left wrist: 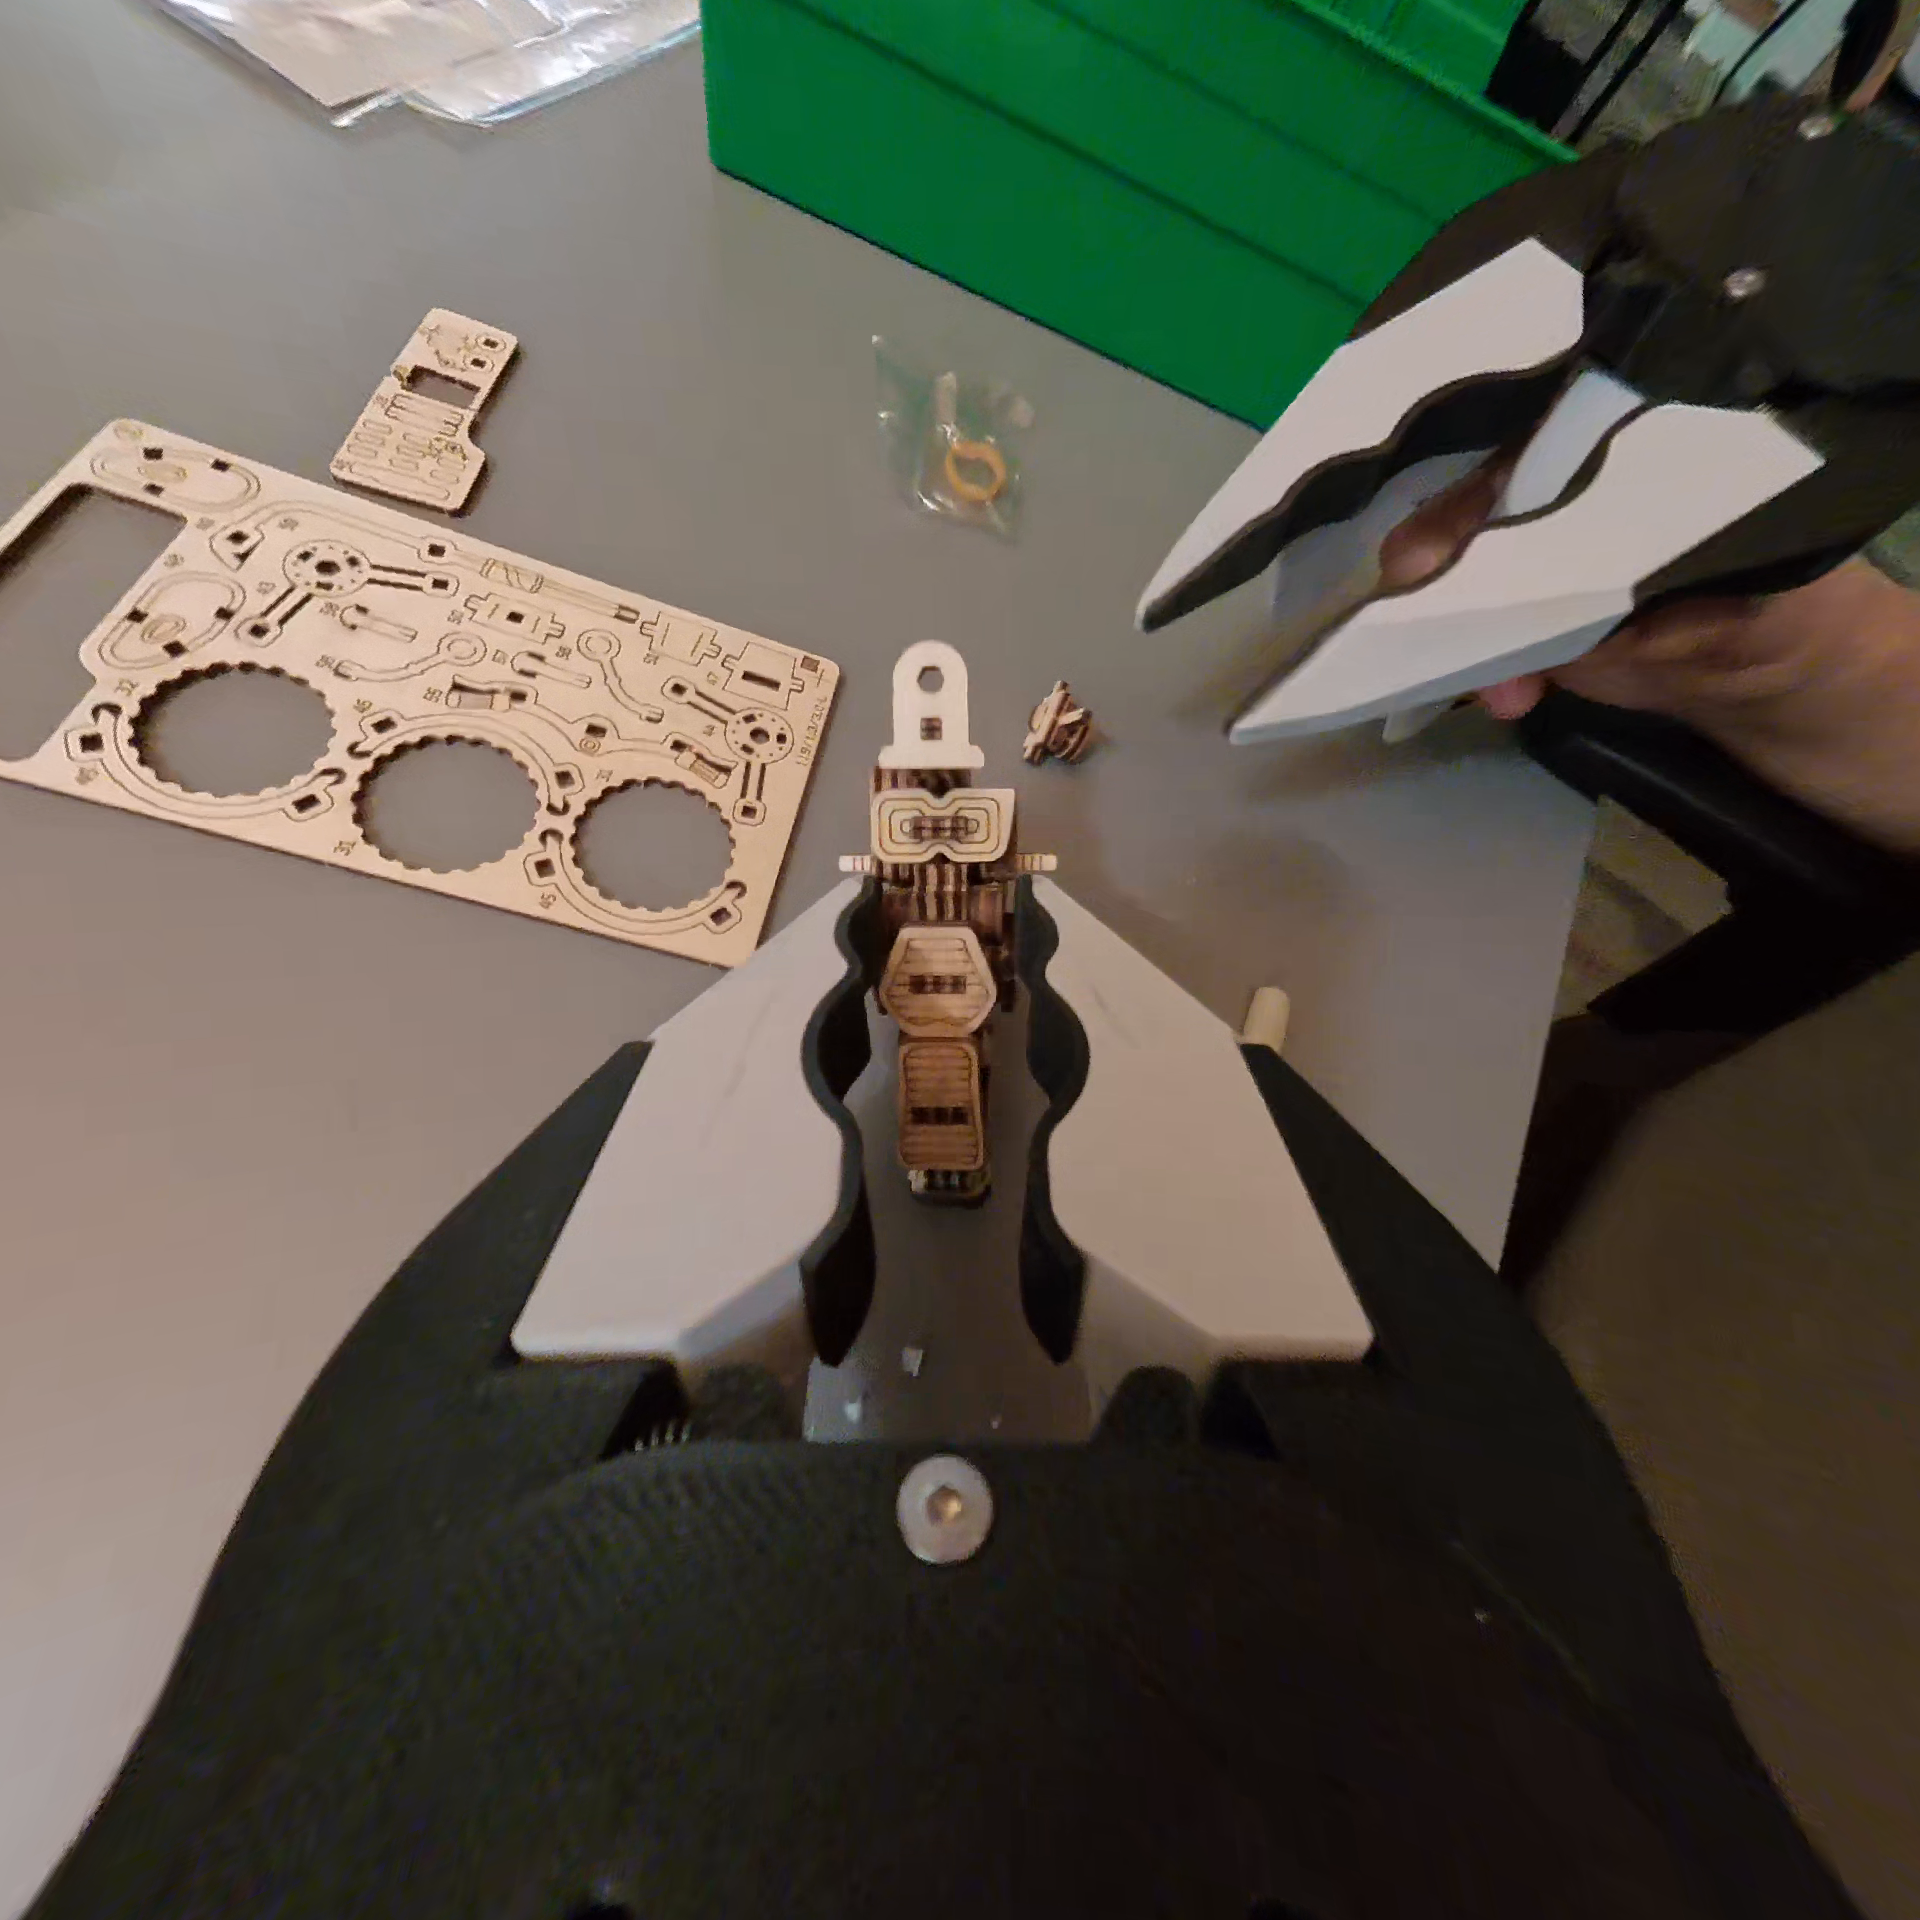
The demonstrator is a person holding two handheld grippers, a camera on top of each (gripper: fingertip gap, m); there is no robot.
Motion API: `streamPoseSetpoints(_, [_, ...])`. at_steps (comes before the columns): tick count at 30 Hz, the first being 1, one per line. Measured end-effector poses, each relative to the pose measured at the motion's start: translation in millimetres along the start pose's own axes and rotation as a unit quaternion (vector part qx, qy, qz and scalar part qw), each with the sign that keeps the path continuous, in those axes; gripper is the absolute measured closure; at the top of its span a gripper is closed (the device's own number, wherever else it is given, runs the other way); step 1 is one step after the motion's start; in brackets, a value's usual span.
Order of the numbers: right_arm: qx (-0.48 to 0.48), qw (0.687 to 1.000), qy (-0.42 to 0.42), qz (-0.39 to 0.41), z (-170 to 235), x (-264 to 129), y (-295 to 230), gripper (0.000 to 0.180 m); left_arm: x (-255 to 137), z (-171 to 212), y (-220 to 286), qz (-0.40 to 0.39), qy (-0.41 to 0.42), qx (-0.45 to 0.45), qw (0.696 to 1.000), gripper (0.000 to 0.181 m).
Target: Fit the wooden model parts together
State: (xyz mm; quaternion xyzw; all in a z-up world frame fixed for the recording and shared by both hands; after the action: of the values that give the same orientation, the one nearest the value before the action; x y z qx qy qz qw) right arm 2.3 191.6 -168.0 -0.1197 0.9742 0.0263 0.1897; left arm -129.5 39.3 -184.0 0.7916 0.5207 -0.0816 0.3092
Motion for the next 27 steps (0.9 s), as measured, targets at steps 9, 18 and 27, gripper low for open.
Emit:
streamPoseSetpoints(9, [0.013, 0.999, -0.018, -0.025, 4.7, 1.5, 2.0, 0.157, 17.2, -4.6, 19.1, -0.025, -0.049, 0.094, 0.994, 0.157])
streamPoseSetpoints(18, [0.017, 0.999, -0.031, -0.038, 9.7, 7.2, 3.2, 0.173, 25.3, -9.3, 20.4, 0.029, -0.082, 0.123, 0.989, 0.157])
streamPoseSetpoints(27, [0.038, 0.996, 0.003, -0.079, 7.6, 5.5, 3.1, 0.165, 21.6, -7.5, 14.2, 0.09, -0.066, 0.112, 0.988, 0.157])
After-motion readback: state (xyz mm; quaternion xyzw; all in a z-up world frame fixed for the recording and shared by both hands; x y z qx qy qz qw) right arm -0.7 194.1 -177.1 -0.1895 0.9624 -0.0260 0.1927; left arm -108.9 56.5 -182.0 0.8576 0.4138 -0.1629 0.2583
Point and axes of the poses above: each gripper's, where its closed fingertips meet, x out along the fingers, z out of its underside, y = z × x across the jaws, the point moved 10 cm from there along -x, back along the fingers, and after that the axes turned 14 degrees about z, right-handed, at the moved point
